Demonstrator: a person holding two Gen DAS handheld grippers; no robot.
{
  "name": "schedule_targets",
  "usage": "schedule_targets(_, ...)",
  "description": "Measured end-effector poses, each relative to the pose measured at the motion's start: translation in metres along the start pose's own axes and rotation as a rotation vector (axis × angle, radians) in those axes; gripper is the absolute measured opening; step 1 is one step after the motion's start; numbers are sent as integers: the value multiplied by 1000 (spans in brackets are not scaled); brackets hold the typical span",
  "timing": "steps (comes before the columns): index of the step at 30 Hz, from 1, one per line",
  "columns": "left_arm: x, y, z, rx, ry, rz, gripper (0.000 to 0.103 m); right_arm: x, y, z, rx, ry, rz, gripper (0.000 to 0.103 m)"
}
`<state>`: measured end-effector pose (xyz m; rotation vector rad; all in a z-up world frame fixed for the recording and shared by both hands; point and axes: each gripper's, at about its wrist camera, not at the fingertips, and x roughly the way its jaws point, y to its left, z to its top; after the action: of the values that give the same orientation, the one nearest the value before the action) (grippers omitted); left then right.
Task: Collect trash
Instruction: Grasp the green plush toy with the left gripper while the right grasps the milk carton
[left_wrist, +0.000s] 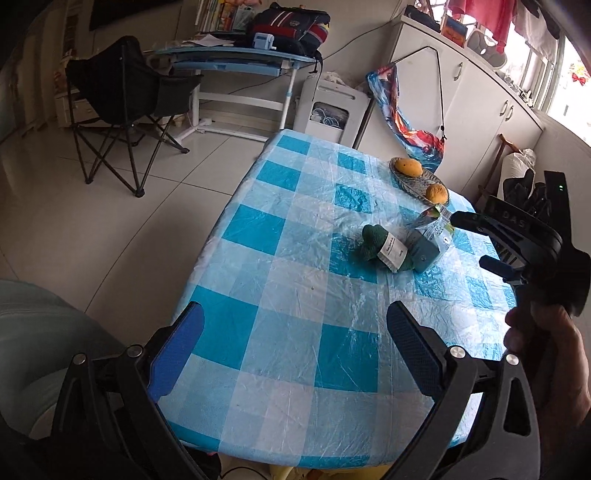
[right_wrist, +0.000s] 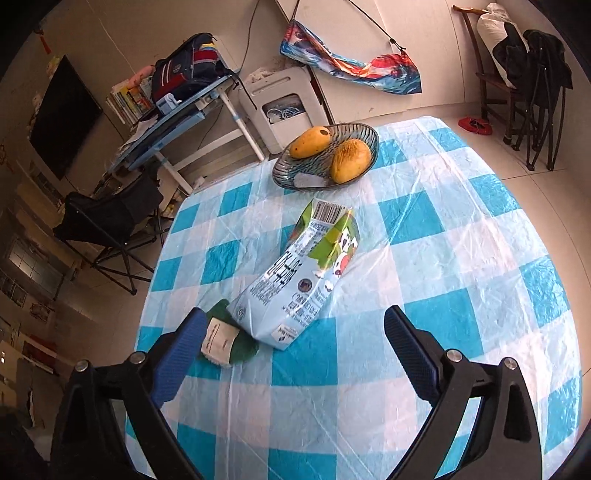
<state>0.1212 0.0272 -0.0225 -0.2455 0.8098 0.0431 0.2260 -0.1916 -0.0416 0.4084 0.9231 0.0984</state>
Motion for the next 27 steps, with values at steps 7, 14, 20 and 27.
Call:
schedule_targets(7, 18, 1, 13, -19, 33, -33, 96, 52, 17, 16, -103, 107, -12, 76)
schedule_targets(14, 43, 15, 22, -103, 85, 5, 96, 59, 65, -9, -498, 223, 79, 57)
schedule_targets(20, 51, 8, 10, -65, 120, 9, 96, 23, 67, -65, -629, 332, 237, 57)
schedule_targets(27, 59, 7, -3, -44, 173, 22, 96, -27, 23, -100, -561, 266, 191, 56)
